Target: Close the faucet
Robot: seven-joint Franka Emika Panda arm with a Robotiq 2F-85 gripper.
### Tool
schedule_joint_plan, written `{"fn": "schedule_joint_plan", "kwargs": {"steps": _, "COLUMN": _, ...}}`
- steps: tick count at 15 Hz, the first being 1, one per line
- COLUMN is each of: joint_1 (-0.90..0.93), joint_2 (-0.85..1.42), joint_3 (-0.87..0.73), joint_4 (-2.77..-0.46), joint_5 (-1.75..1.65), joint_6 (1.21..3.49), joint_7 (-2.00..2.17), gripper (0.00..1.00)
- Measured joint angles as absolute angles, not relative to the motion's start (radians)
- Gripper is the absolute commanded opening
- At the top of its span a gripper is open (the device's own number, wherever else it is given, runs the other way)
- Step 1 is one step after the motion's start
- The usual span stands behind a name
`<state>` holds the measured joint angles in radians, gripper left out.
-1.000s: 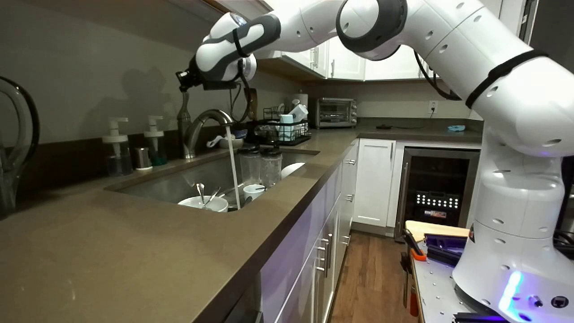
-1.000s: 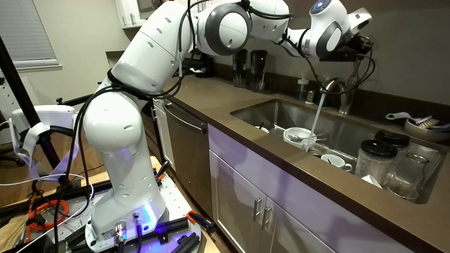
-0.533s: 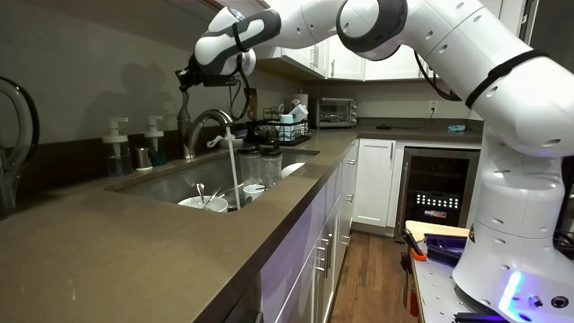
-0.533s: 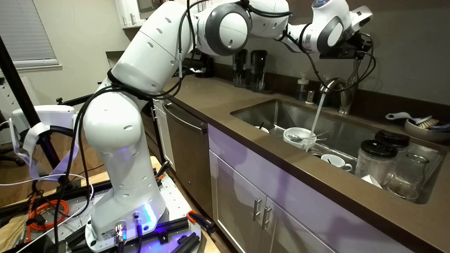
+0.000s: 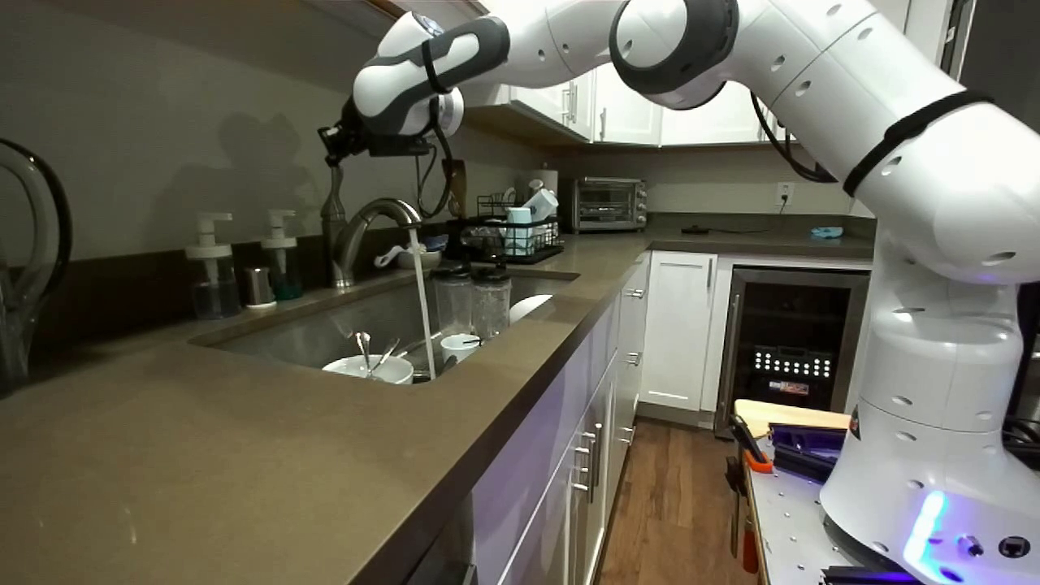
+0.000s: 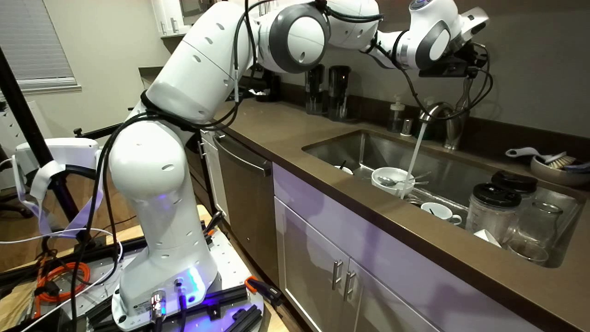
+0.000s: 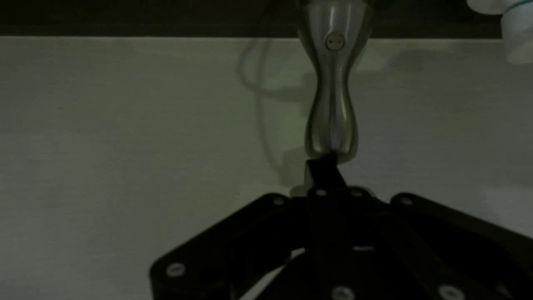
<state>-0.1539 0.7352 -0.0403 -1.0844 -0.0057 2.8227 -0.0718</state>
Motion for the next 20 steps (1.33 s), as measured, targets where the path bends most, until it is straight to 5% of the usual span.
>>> {"fn": "schedule_joint_plan", "kwargs": {"steps": 20, "joint_1": -0.155, "joint_2": 0.724, "joint_3": -0.038, "joint_4": -1.08, "joint_5": -0.006, "joint_6": 2.767, "joint_7": -0.089, "gripper": 0.04}}
